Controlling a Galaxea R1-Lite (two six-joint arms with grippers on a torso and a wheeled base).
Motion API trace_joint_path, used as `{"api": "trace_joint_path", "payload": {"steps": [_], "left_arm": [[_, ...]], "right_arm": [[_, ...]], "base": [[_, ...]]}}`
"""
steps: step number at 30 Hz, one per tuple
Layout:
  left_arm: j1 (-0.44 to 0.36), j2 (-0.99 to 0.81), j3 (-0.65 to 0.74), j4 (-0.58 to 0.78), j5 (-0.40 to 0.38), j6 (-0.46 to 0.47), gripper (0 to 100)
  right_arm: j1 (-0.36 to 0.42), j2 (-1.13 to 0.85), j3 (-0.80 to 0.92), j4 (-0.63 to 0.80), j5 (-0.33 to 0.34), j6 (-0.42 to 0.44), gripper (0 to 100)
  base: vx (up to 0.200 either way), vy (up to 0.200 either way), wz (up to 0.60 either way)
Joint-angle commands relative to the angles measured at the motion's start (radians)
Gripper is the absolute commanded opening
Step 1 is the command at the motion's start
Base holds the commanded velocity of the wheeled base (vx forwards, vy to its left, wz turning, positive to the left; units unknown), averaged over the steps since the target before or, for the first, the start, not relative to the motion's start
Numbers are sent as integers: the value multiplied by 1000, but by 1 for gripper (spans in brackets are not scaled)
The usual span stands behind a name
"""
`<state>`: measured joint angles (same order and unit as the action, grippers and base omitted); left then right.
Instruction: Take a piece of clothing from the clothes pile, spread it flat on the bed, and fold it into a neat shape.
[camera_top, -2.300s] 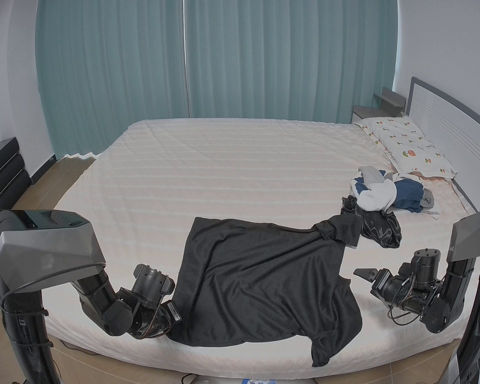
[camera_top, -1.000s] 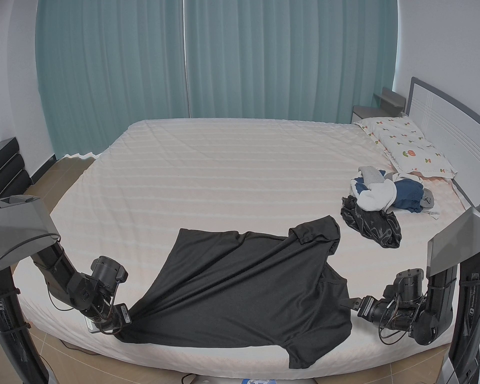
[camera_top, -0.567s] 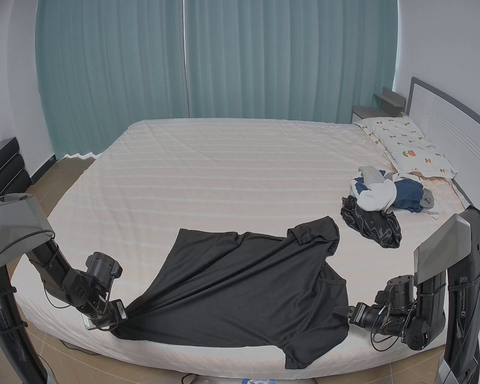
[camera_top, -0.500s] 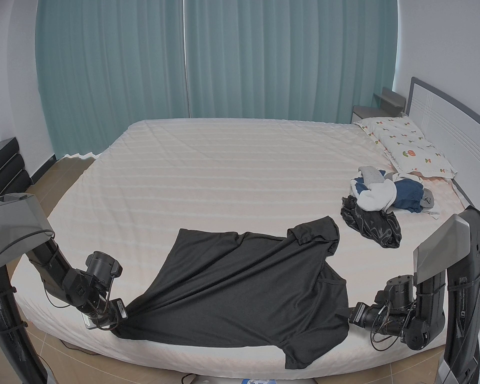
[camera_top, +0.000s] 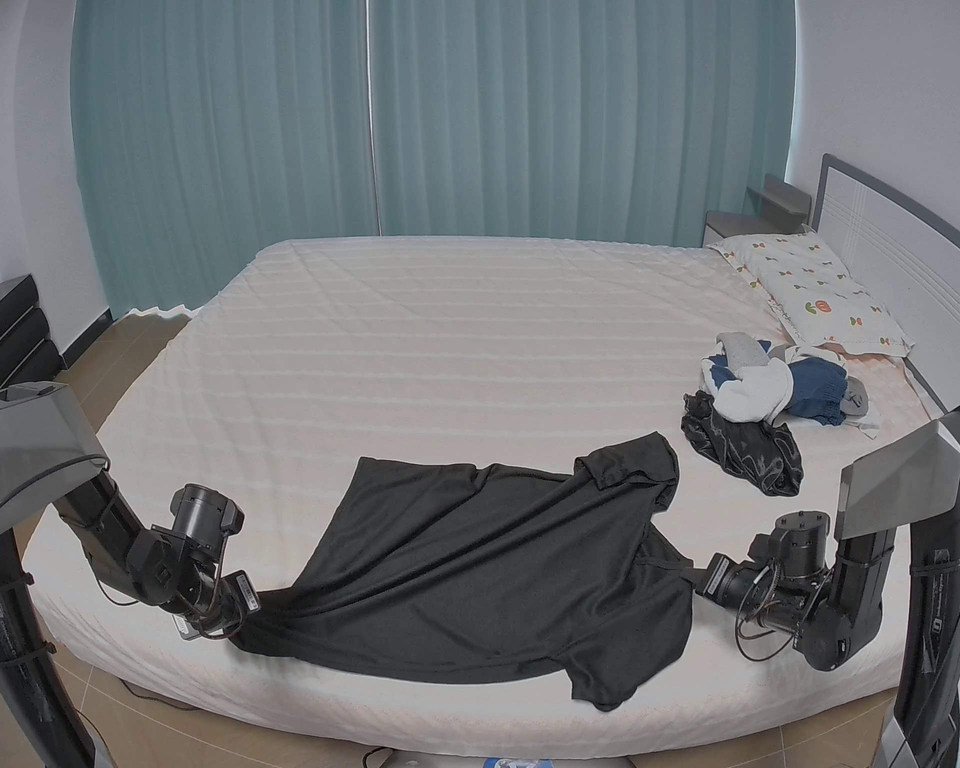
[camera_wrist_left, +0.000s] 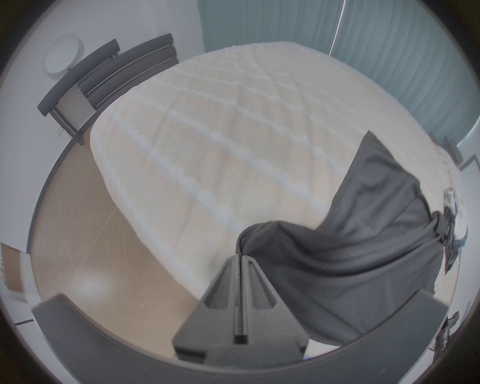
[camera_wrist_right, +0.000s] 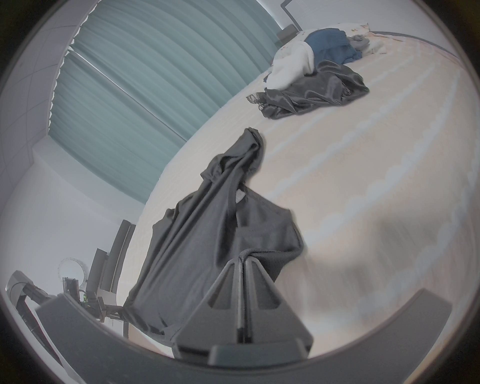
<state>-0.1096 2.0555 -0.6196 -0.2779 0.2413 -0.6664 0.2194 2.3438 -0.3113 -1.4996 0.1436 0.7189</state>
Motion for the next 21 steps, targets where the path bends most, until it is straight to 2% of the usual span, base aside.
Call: {"api": "trace_joint_path", "payload": {"steps": [1,4,9,10,14,18,21], "left_arm": [[5,28,-2,-109,4,-41,0],[5,51,-5,-132,1,-44,0],[5,87,-11,-190,0,-59,0],[5,100,-11,-215,3,-70,0],[7,129,-9,-271,4,-85,0],[7,137,-9,-274,4,-85,0],[7,137,-9,-274,4,-85,0]], "right_arm": [[-14,-43,-204,167,2,-4,0],[-20,-9,-307,236,10,-4,0],[-9,58,-414,268,10,-4,0],[-9,75,-434,274,10,-6,100],[-12,126,-473,242,8,-6,100],[-31,95,-407,160,13,-4,100],[-31,92,-402,157,13,-4,100]], "base": [[0,0,0],[0,0,0],[0,0,0],[0,0,0],[0,0,0],[0,0,0],[0,0,0]]}}
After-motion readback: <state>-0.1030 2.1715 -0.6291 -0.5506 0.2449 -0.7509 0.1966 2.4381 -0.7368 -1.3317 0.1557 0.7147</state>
